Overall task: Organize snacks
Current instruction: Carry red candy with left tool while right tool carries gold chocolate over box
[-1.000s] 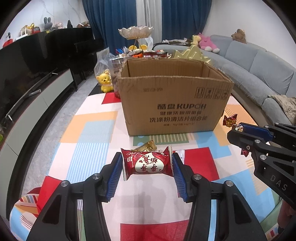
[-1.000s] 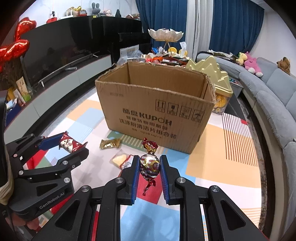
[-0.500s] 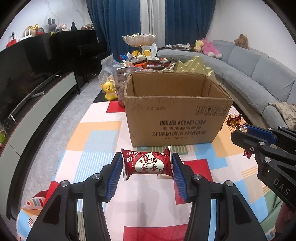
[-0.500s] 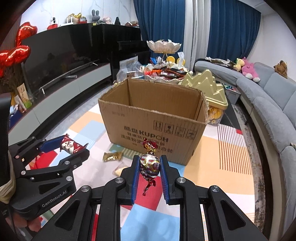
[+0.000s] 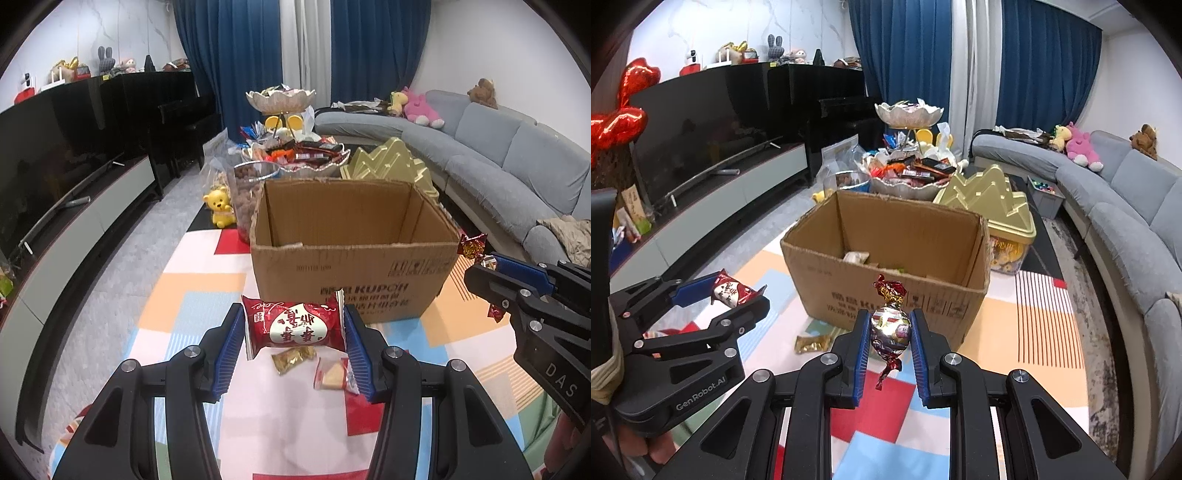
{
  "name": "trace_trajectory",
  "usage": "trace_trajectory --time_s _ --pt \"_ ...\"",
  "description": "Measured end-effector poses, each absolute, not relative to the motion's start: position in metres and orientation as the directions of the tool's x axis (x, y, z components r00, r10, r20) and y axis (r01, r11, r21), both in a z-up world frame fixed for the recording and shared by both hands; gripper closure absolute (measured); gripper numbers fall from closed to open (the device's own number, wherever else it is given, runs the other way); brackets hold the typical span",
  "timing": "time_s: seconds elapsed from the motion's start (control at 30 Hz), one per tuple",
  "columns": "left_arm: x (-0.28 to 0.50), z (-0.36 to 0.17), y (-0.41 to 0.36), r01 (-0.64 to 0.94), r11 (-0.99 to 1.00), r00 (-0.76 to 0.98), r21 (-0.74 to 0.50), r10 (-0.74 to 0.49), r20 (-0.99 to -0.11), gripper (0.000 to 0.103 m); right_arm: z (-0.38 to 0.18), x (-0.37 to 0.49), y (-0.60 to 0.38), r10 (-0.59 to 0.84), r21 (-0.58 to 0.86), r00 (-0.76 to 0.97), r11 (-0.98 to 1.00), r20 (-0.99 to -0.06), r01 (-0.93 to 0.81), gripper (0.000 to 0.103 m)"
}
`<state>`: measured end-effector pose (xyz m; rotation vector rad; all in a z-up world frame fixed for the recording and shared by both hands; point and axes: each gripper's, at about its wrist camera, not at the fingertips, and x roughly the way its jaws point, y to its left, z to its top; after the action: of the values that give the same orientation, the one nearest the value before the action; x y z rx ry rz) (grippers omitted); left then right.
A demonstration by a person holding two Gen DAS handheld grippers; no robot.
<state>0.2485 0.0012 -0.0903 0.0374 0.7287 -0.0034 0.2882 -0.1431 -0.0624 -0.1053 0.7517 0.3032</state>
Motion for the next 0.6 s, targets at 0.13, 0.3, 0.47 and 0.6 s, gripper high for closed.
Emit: trace_trajectory --time_s 0.13,0.3,0.47,0.6 --pt "0.258 -0.082 0.0 0.016 0.999 0.75 0.035 0.011 -0.661 0.051 -0.057 0.295 -0.143 0.233 0.014 0.697 0.952 -0.678 -0.305 0.08" --pt "0.271 -0.072 -0.001 0.021 0.999 0.76 0.037 0.008 -0.65 0.051 -0.047 0.306 -0.145 0.232 0.019 0.71 0.955 -0.665 -0.295 0.08" --pt "0.285 -0.06 -0.003 0.026 0.999 0.773 0.039 0.005 -0.635 0.051 -0.038 0.317 -0.146 0.226 0.02 0.722 0.959 -0.653 -0.282 0.08" --pt "0.298 -0.053 -0.004 0.034 0.998 0.779 0.044 0.001 -0.626 0.051 -0.034 0.327 -0.147 0.219 0.025 0.726 0.963 -0.652 -0.268 0.08"
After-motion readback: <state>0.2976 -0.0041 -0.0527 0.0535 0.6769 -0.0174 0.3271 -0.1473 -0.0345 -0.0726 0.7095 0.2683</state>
